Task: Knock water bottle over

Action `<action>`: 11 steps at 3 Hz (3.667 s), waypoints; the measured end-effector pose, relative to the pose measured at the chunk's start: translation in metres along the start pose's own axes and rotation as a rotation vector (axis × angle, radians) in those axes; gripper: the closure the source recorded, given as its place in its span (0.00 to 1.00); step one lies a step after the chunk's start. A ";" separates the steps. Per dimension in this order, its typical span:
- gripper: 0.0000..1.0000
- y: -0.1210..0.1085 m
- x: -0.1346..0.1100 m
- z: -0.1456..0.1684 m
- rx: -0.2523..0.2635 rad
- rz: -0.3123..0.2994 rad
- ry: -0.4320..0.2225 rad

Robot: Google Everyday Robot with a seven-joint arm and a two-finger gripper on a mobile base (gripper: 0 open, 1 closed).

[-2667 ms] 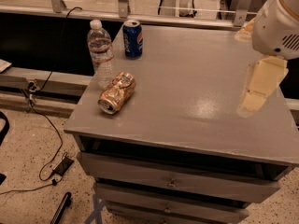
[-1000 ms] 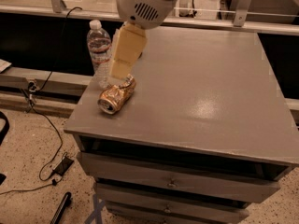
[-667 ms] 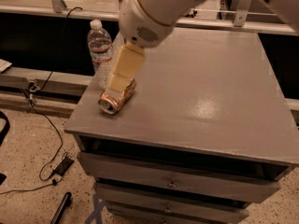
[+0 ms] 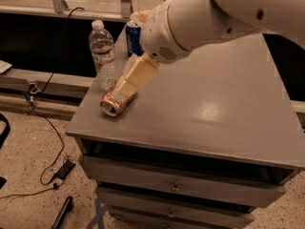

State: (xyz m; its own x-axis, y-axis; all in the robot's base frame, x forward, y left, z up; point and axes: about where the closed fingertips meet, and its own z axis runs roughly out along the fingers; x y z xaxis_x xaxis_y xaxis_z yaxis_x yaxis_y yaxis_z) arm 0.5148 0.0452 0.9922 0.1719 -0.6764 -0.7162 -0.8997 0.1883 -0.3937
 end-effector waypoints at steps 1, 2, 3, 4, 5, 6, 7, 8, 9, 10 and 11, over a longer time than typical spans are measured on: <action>0.00 0.000 0.000 0.000 0.000 0.000 0.000; 0.00 -0.002 -0.001 0.001 0.005 0.065 -0.038; 0.00 -0.031 0.000 0.018 0.036 0.131 -0.110; 0.00 -0.061 0.005 0.040 0.070 0.184 -0.189; 0.00 -0.077 0.012 0.058 0.106 0.235 -0.272; 0.00 -0.084 0.015 0.074 0.150 0.274 -0.371; 0.00 -0.094 0.010 0.086 0.186 0.273 -0.447; 0.00 -0.098 0.010 0.099 0.180 0.289 -0.485; 0.00 -0.093 0.001 0.116 0.126 0.289 -0.464; 0.00 -0.085 -0.001 0.123 0.081 0.304 -0.454; 0.00 -0.080 0.000 0.133 0.039 0.325 -0.477</action>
Offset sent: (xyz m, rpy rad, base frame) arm 0.0097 -0.0023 -0.0023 0.1559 0.0972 -0.0719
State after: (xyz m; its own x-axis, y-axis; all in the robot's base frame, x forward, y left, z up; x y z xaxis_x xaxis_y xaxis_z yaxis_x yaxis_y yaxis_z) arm 0.6400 0.1250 0.9469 0.0594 -0.1855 -0.9808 -0.9225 0.3652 -0.1249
